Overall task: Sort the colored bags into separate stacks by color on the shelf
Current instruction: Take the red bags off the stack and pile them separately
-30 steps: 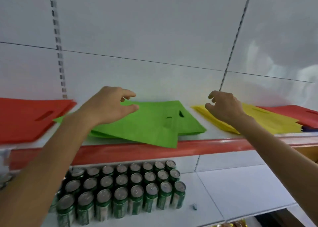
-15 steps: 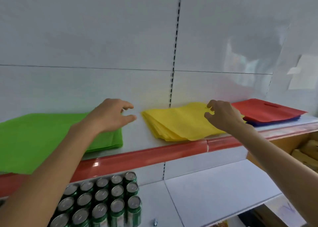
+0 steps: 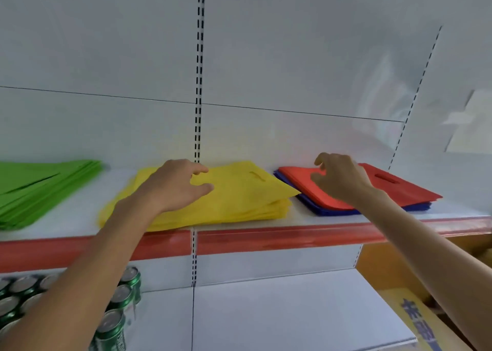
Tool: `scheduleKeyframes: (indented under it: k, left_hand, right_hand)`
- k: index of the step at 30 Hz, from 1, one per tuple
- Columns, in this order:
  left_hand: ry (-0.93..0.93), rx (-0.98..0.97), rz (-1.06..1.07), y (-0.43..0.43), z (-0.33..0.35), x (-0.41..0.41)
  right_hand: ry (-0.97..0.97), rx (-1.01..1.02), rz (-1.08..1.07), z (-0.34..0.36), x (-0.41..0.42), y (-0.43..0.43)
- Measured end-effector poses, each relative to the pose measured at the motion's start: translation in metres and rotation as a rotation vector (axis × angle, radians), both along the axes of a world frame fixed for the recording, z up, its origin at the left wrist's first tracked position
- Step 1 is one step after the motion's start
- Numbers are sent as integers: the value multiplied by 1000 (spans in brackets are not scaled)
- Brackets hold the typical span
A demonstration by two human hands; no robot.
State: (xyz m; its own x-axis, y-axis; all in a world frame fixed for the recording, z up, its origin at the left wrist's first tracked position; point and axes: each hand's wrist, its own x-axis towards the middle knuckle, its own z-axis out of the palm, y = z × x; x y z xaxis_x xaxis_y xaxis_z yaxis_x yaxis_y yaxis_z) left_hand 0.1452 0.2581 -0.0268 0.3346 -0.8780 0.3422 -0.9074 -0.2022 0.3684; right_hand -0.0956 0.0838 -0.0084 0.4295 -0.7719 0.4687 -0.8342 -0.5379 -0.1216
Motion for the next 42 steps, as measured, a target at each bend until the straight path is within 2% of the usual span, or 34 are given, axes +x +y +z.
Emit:
scheduleKeyframes:
  k: [12,20,22,24,28,34,42]
  left_hand:
    - [-83,12,-59,-121,4,-124]
    - [-145,-14,88,-228,-11,-200]
    - [-150,42,152,-251,-14,-211]
    - [-145,179,273,-265,-22,-216]
    - [-47,375,405,-270,-42,-220]
    - [-77,332,430,-275,-42,-218]
    - [-161,163,409,-276,-45,-223]
  right_hand:
    - [-54,55,-24,-13,-109,-108]
    - [-47,92,-24,-18,-192,-232]
    - [-73,127,-43,-18,-205,-255]
    - [-59,179,-52,-21,-210,-271]
    - [3,249,-11,-32,-201,-288]
    - [10,243,16,-38,-188,-296]
    - [33,34,30,-48,-190,-291]
